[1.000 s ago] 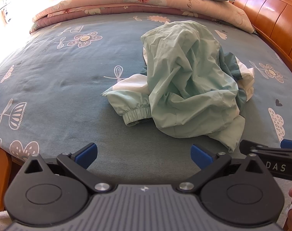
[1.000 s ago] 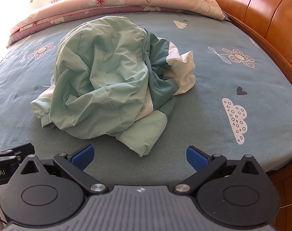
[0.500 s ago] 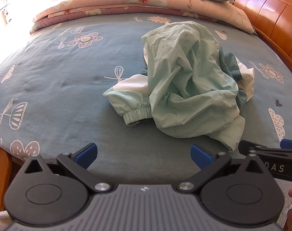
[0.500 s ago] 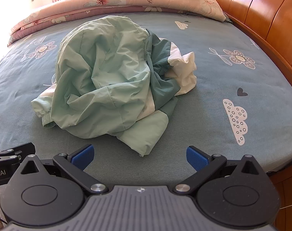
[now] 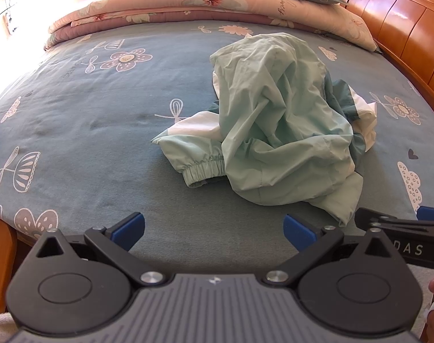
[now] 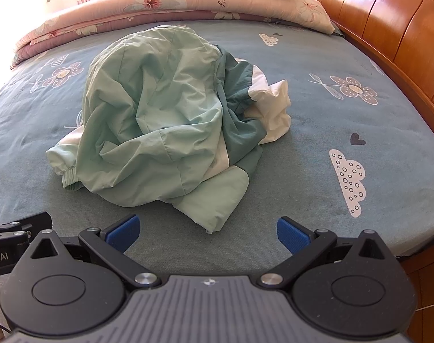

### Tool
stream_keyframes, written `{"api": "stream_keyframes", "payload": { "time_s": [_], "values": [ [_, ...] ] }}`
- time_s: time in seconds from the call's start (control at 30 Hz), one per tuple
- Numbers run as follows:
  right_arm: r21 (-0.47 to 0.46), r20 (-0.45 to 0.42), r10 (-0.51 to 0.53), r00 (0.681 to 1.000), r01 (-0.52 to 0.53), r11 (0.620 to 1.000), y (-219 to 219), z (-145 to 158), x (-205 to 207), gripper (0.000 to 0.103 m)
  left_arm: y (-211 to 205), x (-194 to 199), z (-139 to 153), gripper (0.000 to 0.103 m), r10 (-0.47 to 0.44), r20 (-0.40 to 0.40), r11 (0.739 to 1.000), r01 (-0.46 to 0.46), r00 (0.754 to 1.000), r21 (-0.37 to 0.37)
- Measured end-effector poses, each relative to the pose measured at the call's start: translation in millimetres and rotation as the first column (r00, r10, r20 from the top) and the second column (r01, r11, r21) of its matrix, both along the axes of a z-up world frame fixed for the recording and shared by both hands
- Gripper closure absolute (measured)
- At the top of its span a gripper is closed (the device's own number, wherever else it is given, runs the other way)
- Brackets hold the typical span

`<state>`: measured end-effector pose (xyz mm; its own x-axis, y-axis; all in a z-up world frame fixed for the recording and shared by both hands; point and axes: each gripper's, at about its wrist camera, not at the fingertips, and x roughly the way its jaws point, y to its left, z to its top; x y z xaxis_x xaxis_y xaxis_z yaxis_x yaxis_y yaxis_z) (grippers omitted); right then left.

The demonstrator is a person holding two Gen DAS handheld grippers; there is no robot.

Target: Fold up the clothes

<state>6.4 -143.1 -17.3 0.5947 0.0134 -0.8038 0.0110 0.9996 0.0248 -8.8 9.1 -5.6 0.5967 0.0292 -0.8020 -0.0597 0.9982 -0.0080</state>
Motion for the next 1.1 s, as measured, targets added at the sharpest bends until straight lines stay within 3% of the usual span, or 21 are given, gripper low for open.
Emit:
{"api": "stream_keyframes", "payload": {
  "time_s": [0.6, 0.8, 0.93, 1.1],
  "values": [
    [0.017, 0.015, 0.006, 1.000, -0.007, 1.000, -2, 1, 1, 0.000, 6, 7, -8, 0.001, 0.026, -0.013, 0.999, -0.026, 1.000, -0.036],
    [0.065, 0.052, 0.023, 0.998, -0.027, 0.998, -7, 0, 1, 0.000, 12, 13, -12, 0.001, 0.046, -0.006, 0.996, -0.046, 0.999, -0.078],
    [0.144, 0.096, 0.018, 0.995, -0.032, 0.989, -18, 1, 3, 0.000, 19, 22, -24, 0.001, 0.059, -0.020, 0.992, -0.061, 0.998, -0.106],
    [0.217, 0.137, 0.045, 0.990, -0.075, 0.973, -24, -9, 10, 0.000, 19, 33, -40, 0.001, 0.057, -0.007, 0.993, -0.057, 0.998, -0.099]
  ]
}}
